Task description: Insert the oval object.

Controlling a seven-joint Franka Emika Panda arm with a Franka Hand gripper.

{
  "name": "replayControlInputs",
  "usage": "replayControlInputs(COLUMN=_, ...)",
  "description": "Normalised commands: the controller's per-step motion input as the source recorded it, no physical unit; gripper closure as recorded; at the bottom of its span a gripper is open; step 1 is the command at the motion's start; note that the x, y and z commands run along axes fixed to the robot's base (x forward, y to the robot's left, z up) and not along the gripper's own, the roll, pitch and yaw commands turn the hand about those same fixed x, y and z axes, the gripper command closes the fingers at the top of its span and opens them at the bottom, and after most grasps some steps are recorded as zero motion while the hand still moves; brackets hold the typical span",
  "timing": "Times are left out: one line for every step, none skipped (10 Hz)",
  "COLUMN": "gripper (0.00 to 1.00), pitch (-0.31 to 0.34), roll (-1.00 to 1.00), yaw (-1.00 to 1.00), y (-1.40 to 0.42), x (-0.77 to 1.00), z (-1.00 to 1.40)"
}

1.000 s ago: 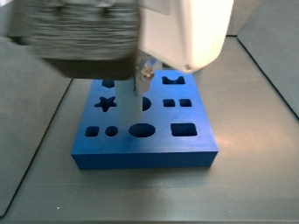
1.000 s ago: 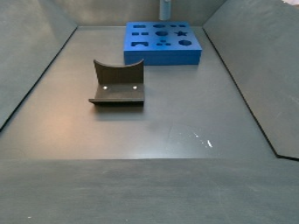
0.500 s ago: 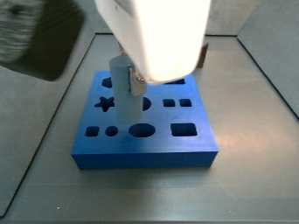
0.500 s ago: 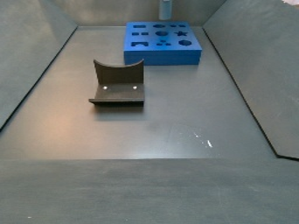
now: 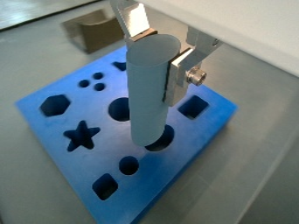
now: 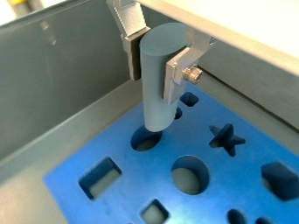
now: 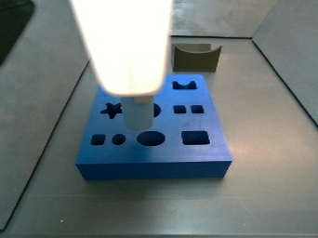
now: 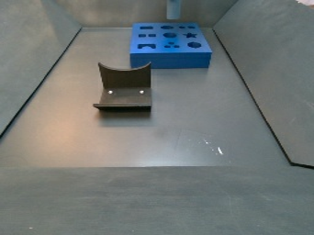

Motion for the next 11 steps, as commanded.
replayControlInputs(gripper=1.0, pitch=0.0, roll=0.03, yaw=-0.67, y=-0.22, x=0.35, z=-0.5)
replayControlInputs(gripper=1.0, pitch=0.083, roll=0.01, yaw=-0.11, y=0.0, x=0.3, z=-0.29)
replayControlInputs(gripper=1.0, pitch=0.043, roll=0.04, yaw=-0.19, y=-0.05, x=0.33, z=-0.39)
replayControlInputs(gripper=1.0, pitch=0.051, roll=0.04, yaw=-0.29, y=0.0, x=0.35, z=-0.35)
replayControlInputs(gripper=1.0, pitch=0.046, roll=0.03, yaw=-0.13, y=0.03, x=0.21, z=-0.27)
replayControlInputs(gripper=1.0, pitch=0.0, roll=0.0, yaw=-0.09, y=0.05, x=0.14, z=-0.33)
replayControlInputs(gripper=1.0, pitch=0.0, roll=0.0, yaw=-0.15, y=0.2, x=0.0, z=-0.32)
replayControlInputs(gripper=1.0, pitch=-0.007, roll=-0.03, yaw=-0.2, y=0.21, x=-0.26, z=-0.27)
replayControlInputs(gripper=1.0, pitch=-0.026, roll=-0.09, yaw=-0.12, y=0.11, x=-0.27, z=-0.25)
replayControlInputs(gripper=1.0, pitch=-0.043, roll=-0.1, yaw=0.0, y=0.0, x=-0.21, z=-0.23)
replayControlInputs(gripper=1.0, pitch=-0.033, roll=-0.14, yaw=0.0, y=0.0, x=-0.14, z=-0.22)
